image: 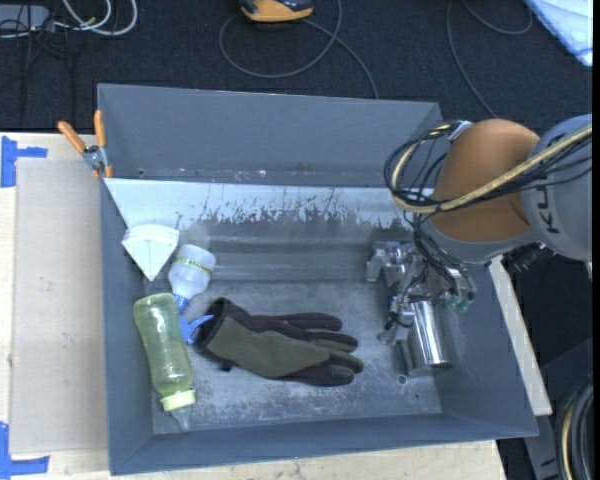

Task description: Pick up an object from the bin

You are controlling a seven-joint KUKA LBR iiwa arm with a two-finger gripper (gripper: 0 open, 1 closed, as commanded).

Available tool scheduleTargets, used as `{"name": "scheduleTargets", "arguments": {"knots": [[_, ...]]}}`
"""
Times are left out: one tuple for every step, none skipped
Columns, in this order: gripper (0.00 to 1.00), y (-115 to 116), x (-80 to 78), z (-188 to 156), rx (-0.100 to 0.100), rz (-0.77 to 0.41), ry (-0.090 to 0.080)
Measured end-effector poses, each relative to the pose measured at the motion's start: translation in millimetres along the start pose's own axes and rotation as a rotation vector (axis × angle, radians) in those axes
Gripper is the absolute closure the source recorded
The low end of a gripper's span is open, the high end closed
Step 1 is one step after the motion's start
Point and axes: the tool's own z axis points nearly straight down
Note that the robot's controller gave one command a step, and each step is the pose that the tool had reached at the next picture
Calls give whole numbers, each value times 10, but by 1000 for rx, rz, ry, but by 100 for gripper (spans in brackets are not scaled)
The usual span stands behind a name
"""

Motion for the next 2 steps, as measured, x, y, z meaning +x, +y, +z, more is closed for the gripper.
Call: {"name": "scheduleTargets", "arguments": {"knots": [[0,539,32,-62,0,-70,5],[0,860,18,310,-1,-7,0]]}}
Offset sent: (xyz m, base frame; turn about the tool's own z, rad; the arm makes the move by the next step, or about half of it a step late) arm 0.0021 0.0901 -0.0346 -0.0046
